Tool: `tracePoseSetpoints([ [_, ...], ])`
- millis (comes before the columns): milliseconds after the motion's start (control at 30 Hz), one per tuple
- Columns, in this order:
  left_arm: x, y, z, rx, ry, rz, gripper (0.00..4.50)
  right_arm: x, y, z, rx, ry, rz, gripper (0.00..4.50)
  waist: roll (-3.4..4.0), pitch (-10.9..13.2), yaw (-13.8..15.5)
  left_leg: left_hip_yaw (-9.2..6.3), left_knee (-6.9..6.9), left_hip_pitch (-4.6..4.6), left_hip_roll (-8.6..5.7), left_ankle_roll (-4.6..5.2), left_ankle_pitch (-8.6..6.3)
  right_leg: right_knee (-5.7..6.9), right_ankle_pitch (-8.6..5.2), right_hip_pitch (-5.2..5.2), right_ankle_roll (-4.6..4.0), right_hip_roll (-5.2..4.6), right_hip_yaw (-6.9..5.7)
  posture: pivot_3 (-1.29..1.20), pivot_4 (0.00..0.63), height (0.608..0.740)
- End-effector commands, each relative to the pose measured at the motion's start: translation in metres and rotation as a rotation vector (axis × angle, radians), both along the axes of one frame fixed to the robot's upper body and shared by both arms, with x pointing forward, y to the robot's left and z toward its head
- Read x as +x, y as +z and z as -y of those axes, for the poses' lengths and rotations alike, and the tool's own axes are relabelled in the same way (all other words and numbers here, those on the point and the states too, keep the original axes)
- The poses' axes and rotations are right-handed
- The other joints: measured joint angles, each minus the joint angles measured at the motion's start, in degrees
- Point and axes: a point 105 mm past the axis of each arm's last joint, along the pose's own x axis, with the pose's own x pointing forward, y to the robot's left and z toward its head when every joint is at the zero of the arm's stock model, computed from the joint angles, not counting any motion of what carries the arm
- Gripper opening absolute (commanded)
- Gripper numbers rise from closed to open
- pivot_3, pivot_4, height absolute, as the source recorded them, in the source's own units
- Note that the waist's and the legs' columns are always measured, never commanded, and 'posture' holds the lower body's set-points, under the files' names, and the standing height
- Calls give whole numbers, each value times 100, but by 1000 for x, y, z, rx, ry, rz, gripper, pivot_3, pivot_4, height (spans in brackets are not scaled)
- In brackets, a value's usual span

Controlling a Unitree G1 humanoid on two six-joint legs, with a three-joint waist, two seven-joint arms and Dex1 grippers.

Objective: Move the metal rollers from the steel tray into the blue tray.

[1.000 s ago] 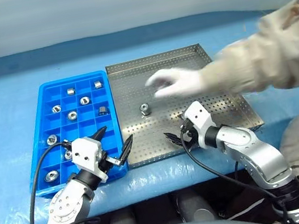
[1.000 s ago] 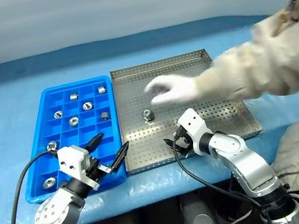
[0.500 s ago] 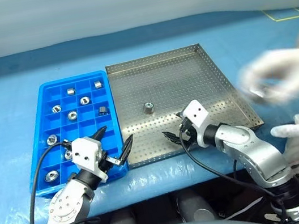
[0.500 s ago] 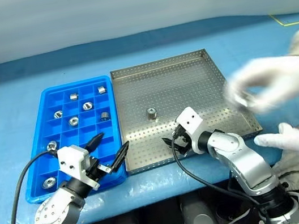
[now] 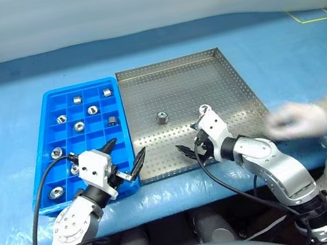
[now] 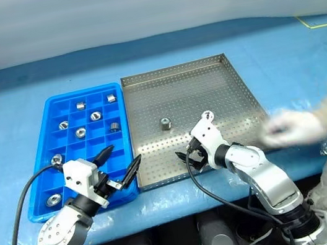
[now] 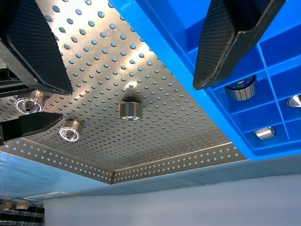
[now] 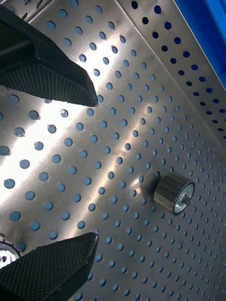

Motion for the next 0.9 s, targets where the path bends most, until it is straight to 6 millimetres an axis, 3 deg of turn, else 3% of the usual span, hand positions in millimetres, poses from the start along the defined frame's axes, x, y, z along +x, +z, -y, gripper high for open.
tracePoseSetpoints([
  [33,-1,8,2,-11,-22,35,4461,12,24,-1,45,-46,105,4500,0,0,-9,0,0,0,0,0,0,1,0,0,0,0,0,-54,150,740],
  [267,0,8,2,-13,-25,37,4461,44,47,18,117,-270,205,4500,0,0,0,0,0,-1,0,0,0,0,0,0,1,0,0,-50,150,740],
  [467,0,8,4,-12,-30,37,4461,65,54,34,145,-447,246,4500,3,2,-10,-1,-5,-1,0,0,0,1,1,-2,0,1,0,-48,150,740],
  [900,-1,8,6,-17,-25,33,4461,88,21,45,119,-662,138,4500,8,2,-12,-1,-7,-2,0,1,0,2,2,-2,1,1,2,-28,150,740],
])
